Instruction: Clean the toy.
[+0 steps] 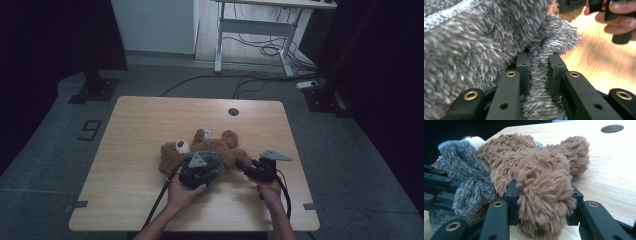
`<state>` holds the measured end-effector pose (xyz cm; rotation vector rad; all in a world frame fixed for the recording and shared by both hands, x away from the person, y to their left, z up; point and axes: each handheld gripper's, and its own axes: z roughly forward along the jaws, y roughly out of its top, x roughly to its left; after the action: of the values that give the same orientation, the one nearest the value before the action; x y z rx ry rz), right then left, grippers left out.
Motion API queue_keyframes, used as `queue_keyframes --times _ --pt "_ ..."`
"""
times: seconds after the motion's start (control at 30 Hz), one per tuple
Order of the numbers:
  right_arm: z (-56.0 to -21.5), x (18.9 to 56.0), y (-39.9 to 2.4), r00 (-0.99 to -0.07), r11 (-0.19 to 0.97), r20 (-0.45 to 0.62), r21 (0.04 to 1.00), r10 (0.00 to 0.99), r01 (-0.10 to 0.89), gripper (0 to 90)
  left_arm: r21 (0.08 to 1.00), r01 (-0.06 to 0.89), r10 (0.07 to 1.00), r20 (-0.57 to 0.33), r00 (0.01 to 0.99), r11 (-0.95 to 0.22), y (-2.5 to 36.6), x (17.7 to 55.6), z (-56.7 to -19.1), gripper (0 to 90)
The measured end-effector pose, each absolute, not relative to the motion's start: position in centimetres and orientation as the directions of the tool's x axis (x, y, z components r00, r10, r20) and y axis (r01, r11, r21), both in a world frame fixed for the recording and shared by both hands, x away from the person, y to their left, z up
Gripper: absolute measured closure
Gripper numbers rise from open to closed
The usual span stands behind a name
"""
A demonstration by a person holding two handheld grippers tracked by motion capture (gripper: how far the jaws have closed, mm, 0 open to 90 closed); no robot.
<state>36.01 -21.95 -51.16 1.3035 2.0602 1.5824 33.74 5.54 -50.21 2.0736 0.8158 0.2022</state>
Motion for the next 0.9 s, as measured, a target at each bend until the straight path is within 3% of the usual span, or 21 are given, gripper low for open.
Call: queue_keyframes --times 0.27,0.4,0.67,0.9 --pt "-51.2 36.1 -22.0 -0.584 0.022 0.321 0.864 0.745 0.502 58.3 0.765 0.485 0.630 -0.137 0.765 -0.423 7.6 32.8 -50.7 74.4" --pt "-51.2 36.1 -22.0 -0.588 0.023 0.314 0.870 0.745 0.493 58.3 0.806 0.447 0.604 -0.144 0.784 -0.388 7.8 32.4 -49.4 74.1" --pt "-51.1 36.0 -22.1 -0.601 0.028 0.303 0.879 0.739 0.476 58.5 0.875 0.362 0.611 -0.100 0.785 -0.322 4.5 34.1 -44.1 74.1" --pt "-51.1 36.1 -22.1 -0.602 0.021 0.309 0.879 0.736 0.477 58.5 0.836 0.403 0.607 -0.108 0.787 -0.374 0.4 36.2 -44.9 74.1"
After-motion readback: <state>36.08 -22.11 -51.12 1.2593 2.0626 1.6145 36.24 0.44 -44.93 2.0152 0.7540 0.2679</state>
